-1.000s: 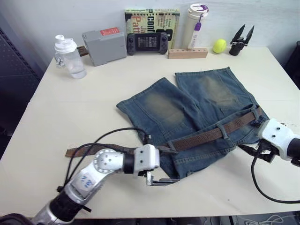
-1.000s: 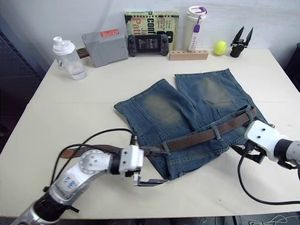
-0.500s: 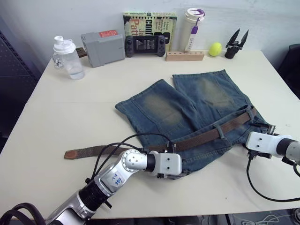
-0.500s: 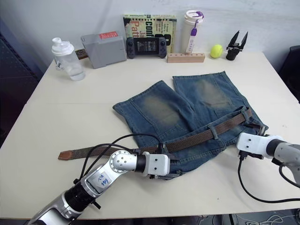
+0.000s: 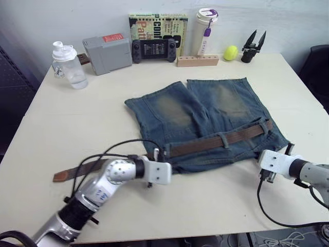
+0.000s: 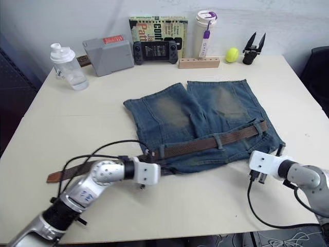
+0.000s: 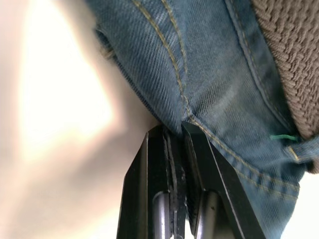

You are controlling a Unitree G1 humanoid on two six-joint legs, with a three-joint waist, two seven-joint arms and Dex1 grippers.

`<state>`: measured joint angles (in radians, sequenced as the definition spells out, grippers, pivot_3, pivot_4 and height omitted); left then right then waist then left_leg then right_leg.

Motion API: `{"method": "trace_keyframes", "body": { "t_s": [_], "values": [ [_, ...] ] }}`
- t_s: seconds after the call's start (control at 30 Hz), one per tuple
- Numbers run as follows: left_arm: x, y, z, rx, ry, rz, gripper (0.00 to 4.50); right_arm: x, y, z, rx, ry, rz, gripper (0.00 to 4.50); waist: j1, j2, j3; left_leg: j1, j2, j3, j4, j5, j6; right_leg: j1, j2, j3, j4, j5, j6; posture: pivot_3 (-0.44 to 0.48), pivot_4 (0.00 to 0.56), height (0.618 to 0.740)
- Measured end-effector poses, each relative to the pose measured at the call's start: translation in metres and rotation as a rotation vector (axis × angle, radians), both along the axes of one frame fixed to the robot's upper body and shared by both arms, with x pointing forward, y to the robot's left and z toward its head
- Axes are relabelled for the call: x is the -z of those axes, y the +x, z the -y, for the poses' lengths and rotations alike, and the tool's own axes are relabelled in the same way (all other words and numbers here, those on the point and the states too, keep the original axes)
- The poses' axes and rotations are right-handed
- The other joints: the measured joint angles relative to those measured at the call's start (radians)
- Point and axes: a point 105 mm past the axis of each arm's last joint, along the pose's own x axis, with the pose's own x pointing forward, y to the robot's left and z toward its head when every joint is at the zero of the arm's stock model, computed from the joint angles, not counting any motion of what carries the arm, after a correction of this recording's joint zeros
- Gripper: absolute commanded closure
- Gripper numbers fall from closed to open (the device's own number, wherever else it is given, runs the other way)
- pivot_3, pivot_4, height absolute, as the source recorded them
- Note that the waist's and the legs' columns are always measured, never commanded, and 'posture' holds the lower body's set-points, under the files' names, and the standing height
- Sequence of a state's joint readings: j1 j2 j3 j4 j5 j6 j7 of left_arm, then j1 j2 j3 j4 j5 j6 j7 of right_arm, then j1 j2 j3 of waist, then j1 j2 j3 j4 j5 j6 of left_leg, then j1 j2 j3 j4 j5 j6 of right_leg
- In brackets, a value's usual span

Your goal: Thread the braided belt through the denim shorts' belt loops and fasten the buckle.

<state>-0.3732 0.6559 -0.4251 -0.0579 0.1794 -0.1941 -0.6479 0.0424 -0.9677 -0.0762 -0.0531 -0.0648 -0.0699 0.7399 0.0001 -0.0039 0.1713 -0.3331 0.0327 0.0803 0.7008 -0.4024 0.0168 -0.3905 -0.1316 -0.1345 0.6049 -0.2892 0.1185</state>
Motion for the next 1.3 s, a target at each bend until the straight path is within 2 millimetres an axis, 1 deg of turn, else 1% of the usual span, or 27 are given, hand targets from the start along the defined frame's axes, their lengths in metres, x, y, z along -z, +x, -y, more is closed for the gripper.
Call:
{"method": "trace_keyframes", "body": {
  "t_s": [0.03, 0.07, 0.13, 0.17, 0.23, 0.3, 0.37, 0.53, 0.6, 0.7, 0.73, 0.77, 0.8, 0.83, 0.9, 0.93, 0.97, 1.0, 1.03, 1.07, 1.1, 1.13, 1.17, 1.2, 1.23, 1.27, 1.3],
  "values": [
    [-0.002, 0.006, -0.007, -0.019, 0.003, 0.018, 4.42, 0.0, -0.001, -0.007, -0.009, 0.027, -0.007, 4.41, 0.0, 0.0, 0.0, 0.0, 0.0, 0.0, 0.0, 0.0, 0.0, 0.0, 0.0, 0.0, 0.0, 0.0, 0.0, 0.0, 0.15, 0.731],
    [-0.005, 0.019, -0.021, -0.041, 0.012, 0.059, 4.42, 0.0, -0.002, -0.02, -0.004, 0.079, -0.025, 4.41, 0.0, 0.001, 0.0, 0.0, -0.001, 0.0, 0.0, 0.0, 0.0, 0.0, -0.001, 0.001, 0.002, 0.0, 0.0, 0.0, 0.15, 0.731],
    [-0.011, 0.039, -0.039, -0.08, 0.019, 0.116, 4.42, -0.001, 0.0, -0.043, -0.002, 0.147, -0.044, 4.41, 0.0, 0.003, -0.001, -0.001, -0.001, 0.0, 0.001, 0.0, 0.0, -0.002, -0.001, 0.0, 0.002, 0.0, 0.0, 0.0, 0.15, 0.731],
    [-0.014, 0.048, -0.048, -0.091, 0.023, 0.15, 4.42, -0.001, 0.003, -0.054, 0.008, 0.176, -0.054, 4.41, 0.0, 0.003, -0.001, -0.001, -0.001, 0.0, 0.001, 0.0, 0.0, -0.002, -0.001, 0.0, 0.002, 0.0, 0.0, 0.0, 0.15, 0.731],
    [-0.019, 0.063, -0.059, -0.106, 0.035, 0.2, 4.42, -0.002, 0.012, -0.066, 0.04, 0.18, -0.045, 4.41, 0.001, 0.003, -0.001, -0.001, -0.003, 0.001, 0.001, 0.0, 0.0, -0.002, -0.001, 0.0, 0.003, 0.0, 0.0, 0.0, 0.15, 0.731],
    [-0.021, 0.073, -0.064, -0.12, 0.032, 0.218, 4.42, -0.004, 0.023, -0.073, 0.072, 0.167, -0.015, 4.41, 0.001, 0.004, -0.002, -0.001, -0.004, 0.001, 0.001, 0.0, 0.001, -0.002, -0.001, 0.0, 0.004, 0.0, 0.0, 0.0, 0.15, 0.731],
    [-0.022, 0.079, -0.066, -0.126, 0.024, 0.224, 4.42, -0.005, 0.034, -0.075, 0.113, 0.141, 0.021, 4.41, 0.001, 0.005, -0.003, -0.001, -0.004, 0.002, 0.002, 0.001, 0.001, -0.003, -0.001, 0.001, 0.005, 0.0, 0.0, 0.0, 0.15, 0.731],
    [-0.02, 0.079, -0.066, -0.117, -0.007, 0.22, 4.42, -0.005, 0.043, -0.072, 0.118, 0.061, 0.068, 4.41, 0.0, 0.009, -0.006, -0.001, -0.005, 0.005, 0.002, 0.001, 0.001, -0.002, -0.001, 0.001, 0.005, 0.0, 0.0, 0.0, 0.15, 0.731],
    [-0.018, 0.076, -0.068, -0.123, -0.022, 0.211, 3.41, -0.005, 0.044, -0.073, 0.101, 0.044, 0.077, 4.5, -0.001, 0.009, -0.007, 0.0, -0.004, 0.007, 0.002, 0.001, 0.001, -0.002, -0.001, 0.001, 0.005, 0.0, 0.0, 0.0, 0.15, 0.731],
    [-0.014, 0.07, -0.073, -0.14, -0.065, 0.192, 2.24, -0.005, 0.045, -0.071, 0.103, 0.043, 0.077, 4.5, -0.001, 0.009, -0.007, -0.001, -0.004, 0.009, 0.002, 0.001, 0.001, -0.002, -0.001, 0.0, 0.005, 0.0, 0.0, 0.0, 0.15, 0.731],
    [-0.015, 0.067, -0.074, -0.142, -0.083, 0.184, 1.73, -0.005, 0.045, -0.07, 0.11, 0.046, 0.073, 4.5, -0.001, 0.008, -0.007, -0.001, -0.003, 0.009, 0.002, 0.001, 0.001, -0.002, -0.001, 0.0, 0.005, 0.0, 0.0, 0.0, 0.15, 0.731],
    [-0.013, 0.064, -0.077, -0.14, -0.074, 0.171, 1.34, -0.005, 0.045, -0.069, 0.115, 0.049, 0.071, 4.5, -0.001, 0.008, -0.007, -0.001, -0.003, 0.009, 0.002, 0.001, 0.001, -0.002, -0.002, 0.0, 0.005, 0.0, 0.0, 0.0, 0.15, 0.731],
    [-0.013, 0.062, -0.078, -0.15, -0.095, 0.162, 0.84, -0.006, 0.045, -0.068, 0.121, 0.058, 0.068, 3.69, 0.0, 0.008, -0.007, -0.001, -0.003, 0.009, 0.002, 0.001, 0.001, -0.002, -0.002, 0.0, 0.005, 0.0, 0.0, 0.0, 0.15, 0.731],
    [-0.014, 0.061, -0.079, -0.156, -0.102, 0.159, 0.11, -0.006, 0.045, -0.067, 0.128, 0.064, 0.067, 3.03, 0.0, 0.008, -0.007, -0.001, -0.003, 0.009, 0.002, 0.001, 0.001, -0.002, -0.002, 0.0, 0.005, 0.0, 0.0, 0.0, 0.15, 0.731],
    [-0.016, 0.059, -0.081, -0.165, -0.117, 0.149, 0.0, -0.008, 0.046, -0.065, 0.143, 0.081, 0.068, 2.53, 0.001, 0.008, -0.007, -0.001, -0.003, 0.009, 0.002, 0.0, 0.001, -0.002, -0.002, 0.0, 0.005, 0.0, 0.001, 0.0, 0.15, 0.731],
    [-0.016, 0.059, -0.082, -0.17, -0.12, 0.143, 0.0, -0.01, 0.046, -0.064, 0.148, 0.084, 0.071, 2.03, 0.002, 0.009, -0.007, -0.001, -0.003, 0.009, 0.002, 0.0, 0.001, -0.002, -0.002, 0.0, 0.005, 0.0, 0.001, 0.0, 0.15, 0.731],
    [-0.016, 0.058, -0.083, -0.172, -0.123, 0.139, 0.0, -0.01, 0.046, -0.063, 0.15, 0.086, 0.072, 1.77, 0.002, 0.009, -0.007, -0.001, -0.003, 0.009, 0.002, 0.0, 0.001, -0.002, -0.002, 0.0, 0.005, 0.0, 0.001, 0.0, 0.15, 0.731],
    [-0.017, 0.055, -0.085, -0.187, -0.143, 0.109, 0.0, -0.011, 0.045, -0.063, 0.151, 0.105, 0.061, 1.32, 0.001, 0.009, -0.007, -0.002, -0.003, 0.009, 0.002, 0.0, 0.001, -0.003, -0.002, 0.0, 0.005, 0.0, 0.001, 0.0, 0.15, 0.731],
    [-0.02, 0.051, -0.084, -0.182, -0.154, 0.09, 0.0, -0.013, 0.044, -0.062, 0.153, 0.122, 0.05, 1.14, 0.0, 0.009, -0.007, -0.003, -0.002, 0.009, 0.001, 0.0, 0.001, -0.004, -0.002, 0.0, 0.004, 0.0, 0.001, 0.0, 0.15, 0.731],
    [-0.018, 0.041, -0.083, -0.176, -0.183, 0.034, 0.0, -0.015, 0.04, -0.057, 0.163, 0.148, 0.031, 0.59, 0.0, 0.01, -0.007, -0.002, -0.002, 0.008, -0.001, 0.0, 0.001, -0.004, -0.002, 0.001, 0.003, 0.0, 0.001, 0.0, 0.15, 0.731],
    [-0.016, 0.038, -0.081, -0.174, -0.199, 0.003, 0.0, -0.016, 0.038, -0.054, 0.169, 0.16, 0.018, 0.29, 0.0, 0.011, -0.006, -0.002, -0.003, 0.006, -0.001, 0.0, 0.001, -0.004, -0.002, 0.0, 0.003, 0.0, 0.001, 0.0, 0.15, 0.731],
    [-0.02, 0.026, -0.076, -0.18, -0.314, -0.16, 0.0, -0.022, 0.031, -0.043, 0.193, 0.251, -0.069, 0.07, 0.007, 0.01, -0.003, -0.005, -0.003, 0.002, 0.001, 0.0, 0.001, -0.005, -0.001, -0.001, 0.003, 0.0, 0.001, 0.0, 0.15, 0.731],
    [-0.036, 0.029, -0.078, -0.195, -0.4, -0.232, 0.0, -0.033, 0.033, -0.042, 0.195, 0.344, -0.109, 0.07, 0.007, 0.011, 0.0, -0.005, -0.003, 0.001, 0.003, 0.0, 0.001, -0.004, -0.001, 0.0, 0.004, 0.0, 0.001, 0.0, 0.15, 0.731],
    [-0.04, 0.03, -0.079, -0.201, -0.419, -0.26, 0.0, -0.039, 0.035, -0.041, 0.196, 0.38, -0.114, 0.07, 0.006, 0.011, 0.001, -0.005, -0.003, 0.001, 0.003, 0.0, 0.001, -0.004, -0.001, 0.001, 0.004, 0.0, 0.001, 0.0, 0.15, 0.731],
    [-0.046, 0.033, -0.08, -0.208, -0.443, -0.292, 0.0, -0.051, 0.039, -0.04, 0.2, 0.425, -0.107, 0.07, 0.003, 0.012, 0.002, -0.005, -0.004, 0.002, 0.003, 0.0, 0.002, -0.004, -0.001, 0.001, 0.004, 0.001, 0.001, 0.0, 0.15, 0.731],
    [-0.057, 0.037, -0.081, -0.214, -0.478, -0.321, 0.0, -0.071, 0.045, -0.035, 0.208, 0.483, -0.071, 0.07, 0.0, 0.012, 0.002, -0.004, -0.004, 0.002, 0.002, 0.0, 0.002, -0.004, -0.001, 0.001, 0.004, 0.0, 0.001, 0.0, 0.15, 0.731],
    [-0.067, 0.048, -0.082, -0.258, -0.55, -0.386, 0.0, -0.09, 0.054, -0.03, 0.235, 0.551, -0.054, 0.07, 0.0, 0.012, 0.003, -0.004, -0.004, 0.001, 0.002, 0.0, 0.001, -0.004, 0.0, 0.0, 0.003, 0.0, 0.001, 0.0, 0.15, 0.731]
  ]
}}
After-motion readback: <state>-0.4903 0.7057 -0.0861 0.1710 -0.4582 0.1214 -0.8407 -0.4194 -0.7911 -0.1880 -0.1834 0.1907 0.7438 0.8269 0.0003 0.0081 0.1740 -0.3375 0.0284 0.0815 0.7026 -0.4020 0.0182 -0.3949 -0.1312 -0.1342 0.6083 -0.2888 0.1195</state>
